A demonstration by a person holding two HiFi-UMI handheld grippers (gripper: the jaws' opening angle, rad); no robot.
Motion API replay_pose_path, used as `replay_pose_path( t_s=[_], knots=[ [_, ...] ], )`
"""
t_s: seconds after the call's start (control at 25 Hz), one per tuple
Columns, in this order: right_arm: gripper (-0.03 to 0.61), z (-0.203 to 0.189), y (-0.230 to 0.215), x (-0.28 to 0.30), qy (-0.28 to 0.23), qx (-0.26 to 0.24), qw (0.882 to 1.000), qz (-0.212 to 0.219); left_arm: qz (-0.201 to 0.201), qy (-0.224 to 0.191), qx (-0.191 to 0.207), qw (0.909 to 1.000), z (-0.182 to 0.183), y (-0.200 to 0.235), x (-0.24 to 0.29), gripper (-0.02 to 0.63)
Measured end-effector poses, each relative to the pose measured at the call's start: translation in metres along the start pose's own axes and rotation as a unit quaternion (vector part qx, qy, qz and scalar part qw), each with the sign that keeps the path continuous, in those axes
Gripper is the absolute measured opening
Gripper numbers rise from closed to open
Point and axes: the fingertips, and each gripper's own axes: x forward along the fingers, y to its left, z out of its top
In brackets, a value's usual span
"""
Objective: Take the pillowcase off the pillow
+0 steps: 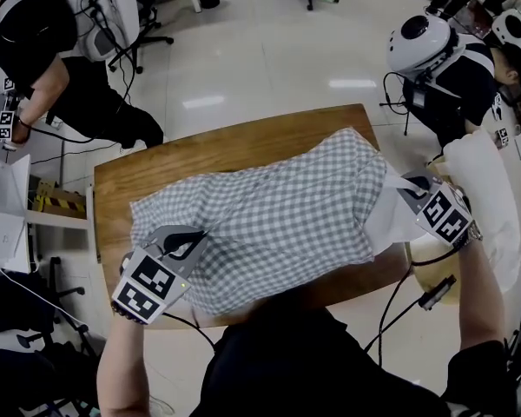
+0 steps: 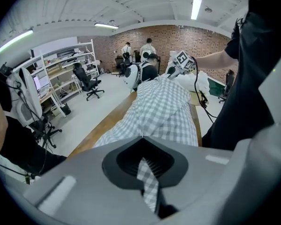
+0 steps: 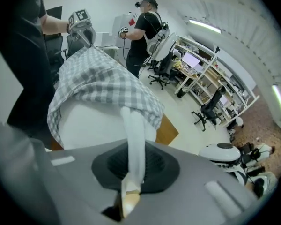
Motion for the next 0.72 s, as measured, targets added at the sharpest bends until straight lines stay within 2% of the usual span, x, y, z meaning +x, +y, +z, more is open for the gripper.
replay_pose_path(
  t_s=[0.32, 0.72],
  knots=[
    [0.017, 0.008, -0.041, -0.047, -0.045, 0.021, 0.997, -0.063, 0.037, -0.008, -0.035, 0.9986, 0.006, 0.020, -0.011, 0.006],
    [0.015, 0.011, -0.035, -0.047, -0.063, 0.042, 0.994, -0.080, 0.080, -0.037, -0.061, 0.9943, -0.014, 0.044, -0.049, 0.006]
  ],
)
